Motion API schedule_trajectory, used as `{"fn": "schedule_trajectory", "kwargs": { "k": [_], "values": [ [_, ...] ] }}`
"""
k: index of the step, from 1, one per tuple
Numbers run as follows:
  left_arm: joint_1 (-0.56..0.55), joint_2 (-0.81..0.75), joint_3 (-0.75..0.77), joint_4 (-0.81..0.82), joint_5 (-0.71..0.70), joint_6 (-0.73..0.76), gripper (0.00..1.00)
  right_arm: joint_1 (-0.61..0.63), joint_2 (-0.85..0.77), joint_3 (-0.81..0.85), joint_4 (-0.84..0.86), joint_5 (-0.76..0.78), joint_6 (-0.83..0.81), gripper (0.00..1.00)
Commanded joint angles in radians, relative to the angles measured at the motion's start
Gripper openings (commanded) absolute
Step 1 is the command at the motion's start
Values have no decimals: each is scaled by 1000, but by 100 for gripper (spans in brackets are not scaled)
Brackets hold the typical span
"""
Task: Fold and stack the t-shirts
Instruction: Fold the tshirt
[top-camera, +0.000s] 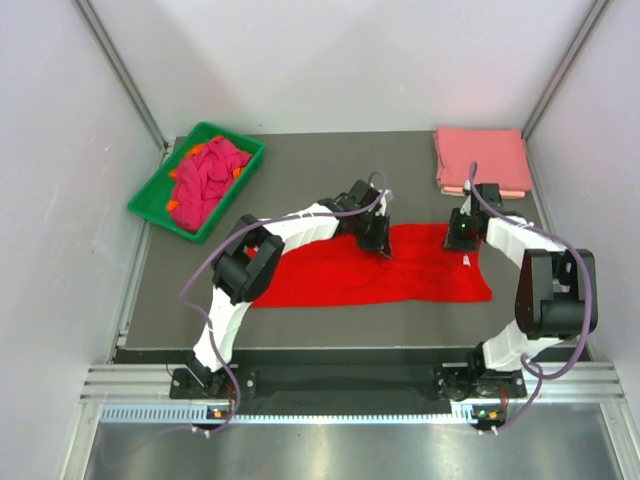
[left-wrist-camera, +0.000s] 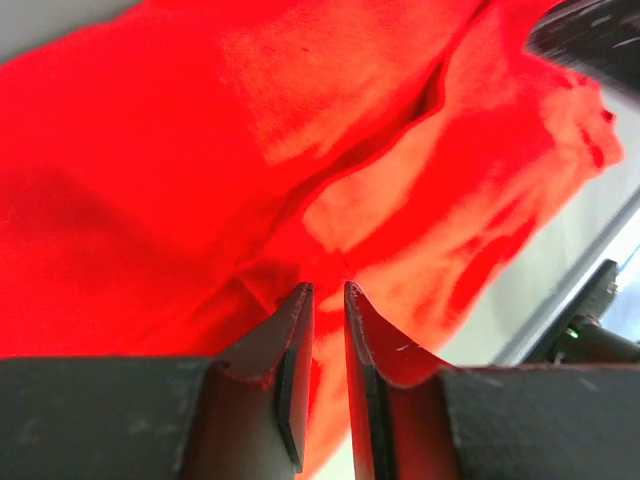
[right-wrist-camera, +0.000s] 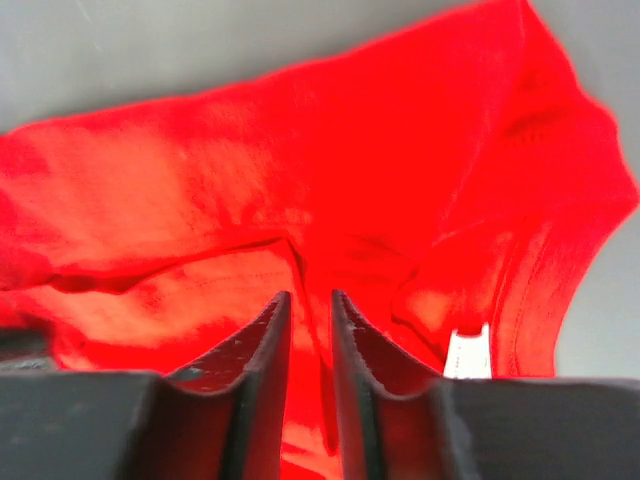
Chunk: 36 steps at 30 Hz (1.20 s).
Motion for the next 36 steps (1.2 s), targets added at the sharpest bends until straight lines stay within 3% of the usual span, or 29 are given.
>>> {"fn": "schedule_trajectory", "kwargs": {
  "k": [1,5,11,21,29,36],
  "values": [
    [10,-125,34,-49,21,-2,24,45,-80,0,-45,92,98,25],
    [25,-205,-13,-64,6,1,26,94,-160,15,-110,127,156,24],
    [98,-292,-162,-115,-48,12,25,198,-159,-61,-93,144,216,15],
    [152,-467,-550,-172,-281,-16,25,200,-151,-169,-67,273,210,10],
    [164,-593,-569,-262,-378,-20,25,193,-329,-109,-202,304,271,16],
    [276,-665,-711,-249,-327,-13,25,114,-409,-196,-225,304,256,12]
  ]
}}
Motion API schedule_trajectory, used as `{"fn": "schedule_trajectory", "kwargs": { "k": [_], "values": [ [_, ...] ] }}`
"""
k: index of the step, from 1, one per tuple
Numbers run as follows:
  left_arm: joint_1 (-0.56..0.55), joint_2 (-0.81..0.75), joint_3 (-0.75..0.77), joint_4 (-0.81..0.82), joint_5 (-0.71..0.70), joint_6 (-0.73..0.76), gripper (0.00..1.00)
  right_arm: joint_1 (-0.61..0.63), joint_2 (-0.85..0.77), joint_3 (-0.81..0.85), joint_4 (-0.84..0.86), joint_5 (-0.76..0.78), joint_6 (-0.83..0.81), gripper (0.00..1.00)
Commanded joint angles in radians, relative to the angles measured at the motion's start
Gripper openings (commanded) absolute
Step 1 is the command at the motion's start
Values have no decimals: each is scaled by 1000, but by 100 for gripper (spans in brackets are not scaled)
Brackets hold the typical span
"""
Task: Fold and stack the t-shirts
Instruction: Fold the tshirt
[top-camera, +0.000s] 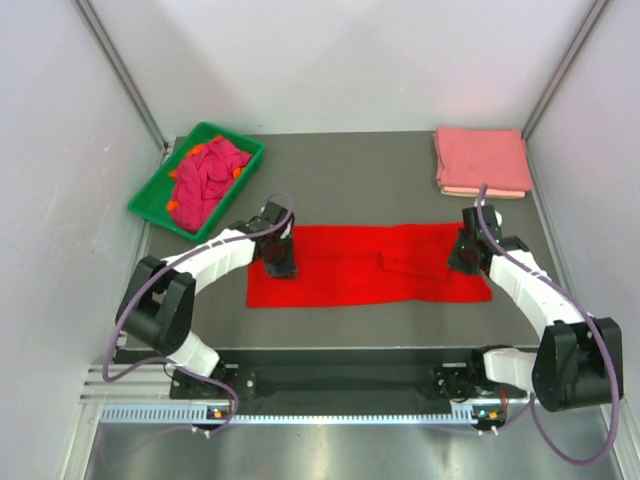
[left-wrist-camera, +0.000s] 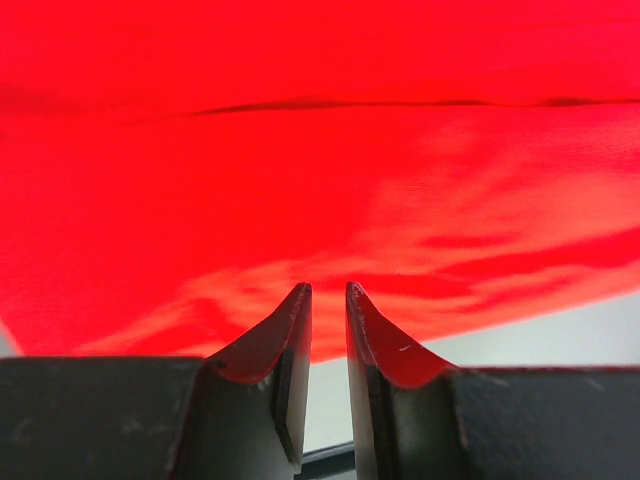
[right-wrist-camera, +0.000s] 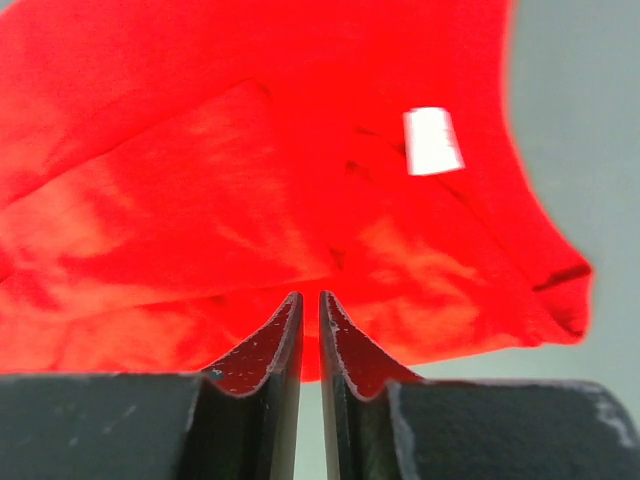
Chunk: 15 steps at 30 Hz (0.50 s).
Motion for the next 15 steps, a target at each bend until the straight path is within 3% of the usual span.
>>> {"fn": "schedule_trajectory", "kwargs": {
  "k": [1,5,8,12,15],
  "values": [
    [35,-43,-66,-28,-22,10,25,-60,-37,-54,-40,28,-4,12],
    [78,-24,-140,-34,-33,-1,24,-116,-7,-67,-56,42,-17,8],
    [170,-58,-212,-13,-30,-24,25,-117,76,-53,-69,61,6,8],
    [213,-95,-246,-45,-88,-37,25,-116,235,-30,-69,146,12,4],
    [259,-78,-250,-39,-39,-77,24,-116,257,-13,-70,186,24,3]
  ]
}}
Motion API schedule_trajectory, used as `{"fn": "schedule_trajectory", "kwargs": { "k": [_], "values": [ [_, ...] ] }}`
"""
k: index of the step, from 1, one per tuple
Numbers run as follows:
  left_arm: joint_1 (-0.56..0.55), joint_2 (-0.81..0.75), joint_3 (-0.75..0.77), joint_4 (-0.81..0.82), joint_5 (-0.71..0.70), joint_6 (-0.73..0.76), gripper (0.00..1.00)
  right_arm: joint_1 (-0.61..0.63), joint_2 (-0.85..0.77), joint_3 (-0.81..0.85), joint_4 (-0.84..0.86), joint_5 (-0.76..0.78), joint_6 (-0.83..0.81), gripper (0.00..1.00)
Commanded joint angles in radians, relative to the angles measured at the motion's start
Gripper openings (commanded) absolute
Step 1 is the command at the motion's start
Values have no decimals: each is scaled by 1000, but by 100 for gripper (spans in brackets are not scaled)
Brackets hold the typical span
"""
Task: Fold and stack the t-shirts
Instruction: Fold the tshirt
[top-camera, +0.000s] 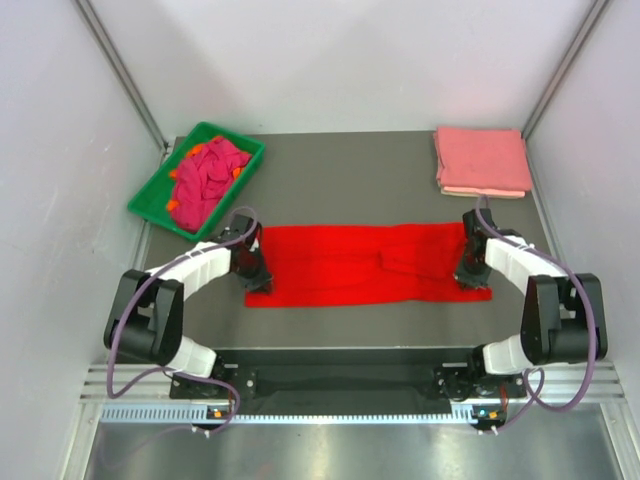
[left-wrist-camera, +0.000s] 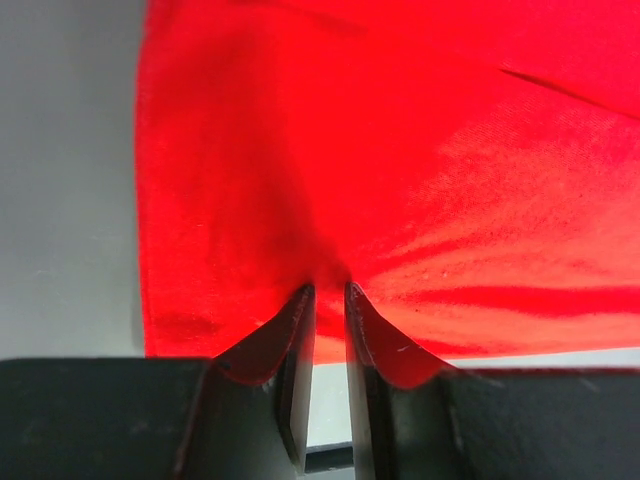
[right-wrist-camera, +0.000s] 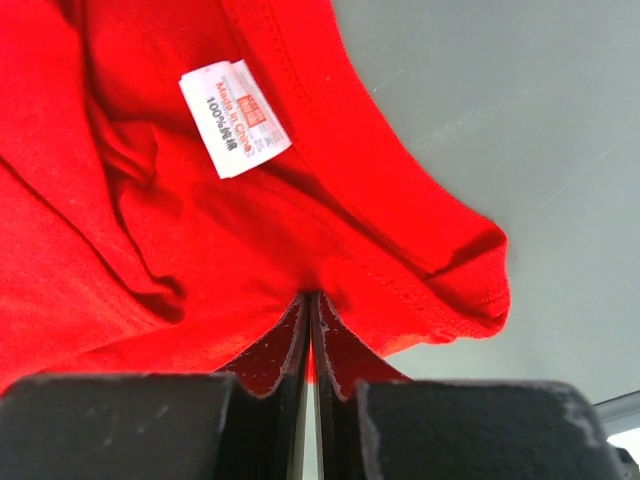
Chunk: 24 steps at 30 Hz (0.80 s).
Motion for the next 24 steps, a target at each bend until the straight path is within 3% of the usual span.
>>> {"fn": "schedule_trajectory", "kwargs": {
  "k": [1,5,9,15,21,24],
  "values": [
    [58,22,-44,-32,-41,-36,24,0,43,0,12,120,17,3],
    [98,10,-67,-55,-65,-56,22,0,40,11,5,138,6,2],
    [96,-101,-66,-72,-99,-70,23,16,-9,-3,6,126,1,3],
    [93,-165,106,-112,5,9,25,20,-69,46,-58,60,-11,13],
    [92,-20,243,-12,181,91,23,20,-152,163,-107,22,-48,22],
    [92,96,338,-13,165,123,20,20,-175,189,-107,0,-61,24]
  ]
}}
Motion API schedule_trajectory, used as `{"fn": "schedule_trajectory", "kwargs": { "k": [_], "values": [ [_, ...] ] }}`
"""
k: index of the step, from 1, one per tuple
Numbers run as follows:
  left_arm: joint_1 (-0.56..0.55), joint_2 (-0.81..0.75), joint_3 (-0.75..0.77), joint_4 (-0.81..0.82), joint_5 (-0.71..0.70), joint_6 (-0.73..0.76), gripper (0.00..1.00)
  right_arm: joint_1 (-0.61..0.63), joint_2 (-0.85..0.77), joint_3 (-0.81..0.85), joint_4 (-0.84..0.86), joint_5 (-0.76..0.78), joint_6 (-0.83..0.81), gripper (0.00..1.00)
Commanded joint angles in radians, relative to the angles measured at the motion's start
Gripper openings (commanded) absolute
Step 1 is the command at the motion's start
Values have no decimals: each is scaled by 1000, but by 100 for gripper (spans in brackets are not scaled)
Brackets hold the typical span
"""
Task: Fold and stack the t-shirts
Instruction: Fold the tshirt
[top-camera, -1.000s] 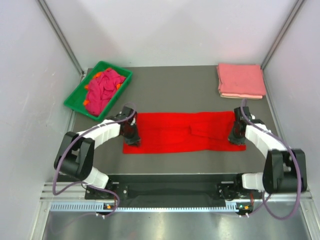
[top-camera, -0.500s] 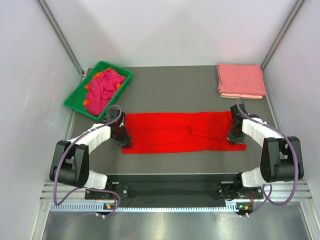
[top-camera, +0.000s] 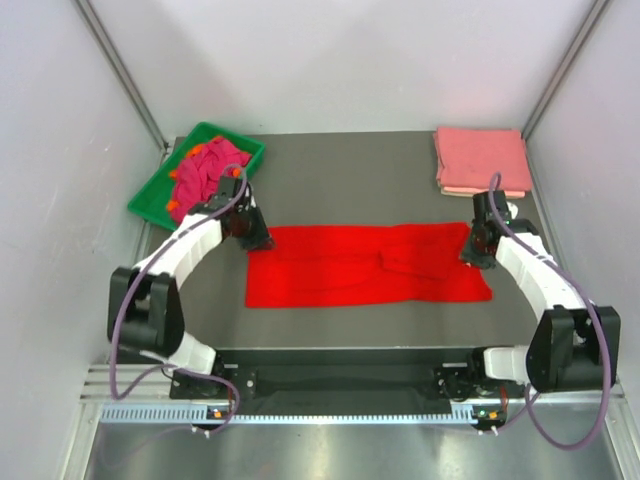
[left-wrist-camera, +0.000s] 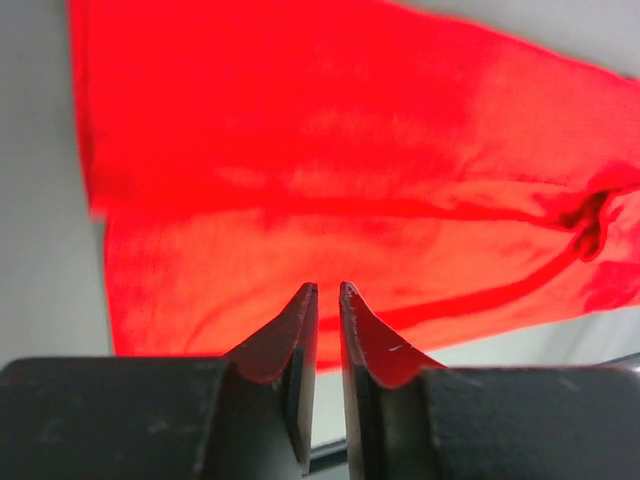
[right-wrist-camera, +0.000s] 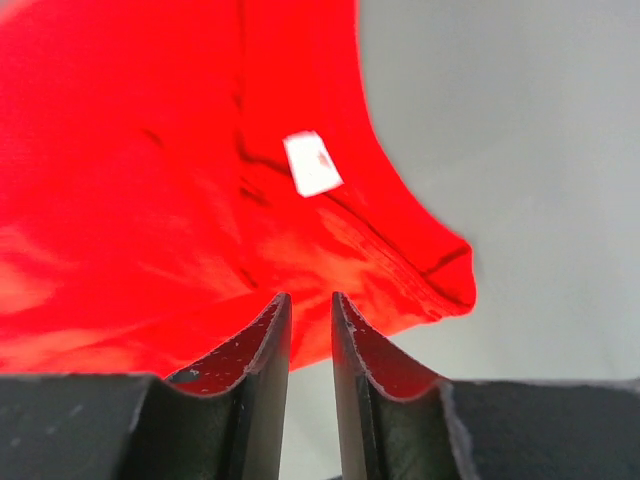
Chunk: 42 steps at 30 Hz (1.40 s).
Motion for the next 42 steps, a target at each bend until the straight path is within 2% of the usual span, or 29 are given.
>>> {"fn": "schedule_trajectory", "kwargs": {
  "k": [1,8,14,15,19,24,26,28,34,39,42],
  "values": [
    [3,122,111,25,30,70,18,4,-50,62,-15,-26,-29,24],
    [3,326,244,-22,-114,105,11,4,-66,24,78,-58,-35,25],
    [9,401,216,-93,-349,70,11,-3,-24,37,78,-11,-44,24],
    [15,404,208,-94,-349,64,13,-5,-24,39,80,-12,-42,23],
    [41,400,142,-111,-369,53,13,-10,-27,54,95,-7,-53,24],
    [77,369,65,-114,-375,20,13,-14,13,56,201,-52,-58,29],
    [96,357,48,-119,-380,15,13,-17,55,67,219,-47,-10,36],
    [118,343,21,-111,-410,7,14,-17,88,100,215,-26,37,38],
    [170,304,-35,-105,-446,7,13,-17,212,189,216,-14,194,40],
    [195,272,-77,-94,-478,12,13,1,303,232,298,-49,221,40],
    [257,237,-111,-74,-481,6,13,23,367,276,308,-52,212,40]
  ]
}}
